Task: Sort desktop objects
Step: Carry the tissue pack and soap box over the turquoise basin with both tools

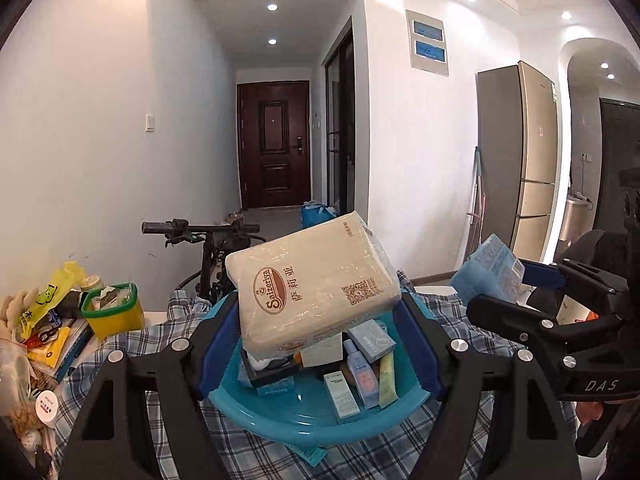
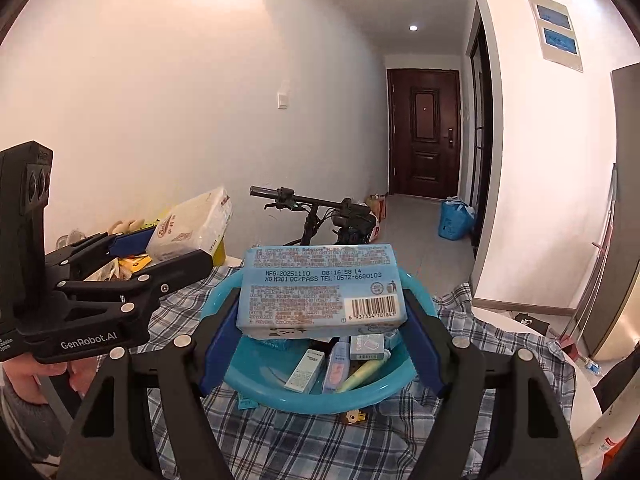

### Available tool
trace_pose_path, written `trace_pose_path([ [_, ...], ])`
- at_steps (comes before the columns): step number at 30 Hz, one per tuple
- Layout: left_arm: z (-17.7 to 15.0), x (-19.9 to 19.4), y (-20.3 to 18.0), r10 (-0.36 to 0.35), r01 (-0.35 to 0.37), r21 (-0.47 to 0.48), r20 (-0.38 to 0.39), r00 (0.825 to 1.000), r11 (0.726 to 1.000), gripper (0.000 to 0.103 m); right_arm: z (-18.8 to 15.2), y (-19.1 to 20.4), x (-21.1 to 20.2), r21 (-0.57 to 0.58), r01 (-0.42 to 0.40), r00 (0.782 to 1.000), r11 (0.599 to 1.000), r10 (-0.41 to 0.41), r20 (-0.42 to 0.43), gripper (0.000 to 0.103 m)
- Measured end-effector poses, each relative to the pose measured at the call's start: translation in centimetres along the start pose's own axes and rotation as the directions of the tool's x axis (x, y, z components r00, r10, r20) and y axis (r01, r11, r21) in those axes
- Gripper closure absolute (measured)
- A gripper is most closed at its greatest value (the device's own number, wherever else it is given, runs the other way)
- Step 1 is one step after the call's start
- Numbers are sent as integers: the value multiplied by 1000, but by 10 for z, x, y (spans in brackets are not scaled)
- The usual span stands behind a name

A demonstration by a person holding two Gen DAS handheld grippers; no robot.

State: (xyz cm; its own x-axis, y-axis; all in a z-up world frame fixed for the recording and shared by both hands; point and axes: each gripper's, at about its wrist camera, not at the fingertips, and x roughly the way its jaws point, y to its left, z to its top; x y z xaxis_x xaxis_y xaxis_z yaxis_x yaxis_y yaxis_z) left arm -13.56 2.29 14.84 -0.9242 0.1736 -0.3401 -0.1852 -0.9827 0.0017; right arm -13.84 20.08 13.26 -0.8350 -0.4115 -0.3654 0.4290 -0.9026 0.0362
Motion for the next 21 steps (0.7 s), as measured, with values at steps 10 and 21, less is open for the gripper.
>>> trace_pose_path([
  [10, 9, 33, 12, 2, -2, -44, 10, 1000, 999, 26, 7, -8, 18, -10, 51, 999, 999, -51, 5, 29],
  [21, 22, 101, 21, -1, 1, -19, 1, 1000, 1000, 26, 38, -25, 75, 33, 96, 995, 995, -96, -9, 29],
])
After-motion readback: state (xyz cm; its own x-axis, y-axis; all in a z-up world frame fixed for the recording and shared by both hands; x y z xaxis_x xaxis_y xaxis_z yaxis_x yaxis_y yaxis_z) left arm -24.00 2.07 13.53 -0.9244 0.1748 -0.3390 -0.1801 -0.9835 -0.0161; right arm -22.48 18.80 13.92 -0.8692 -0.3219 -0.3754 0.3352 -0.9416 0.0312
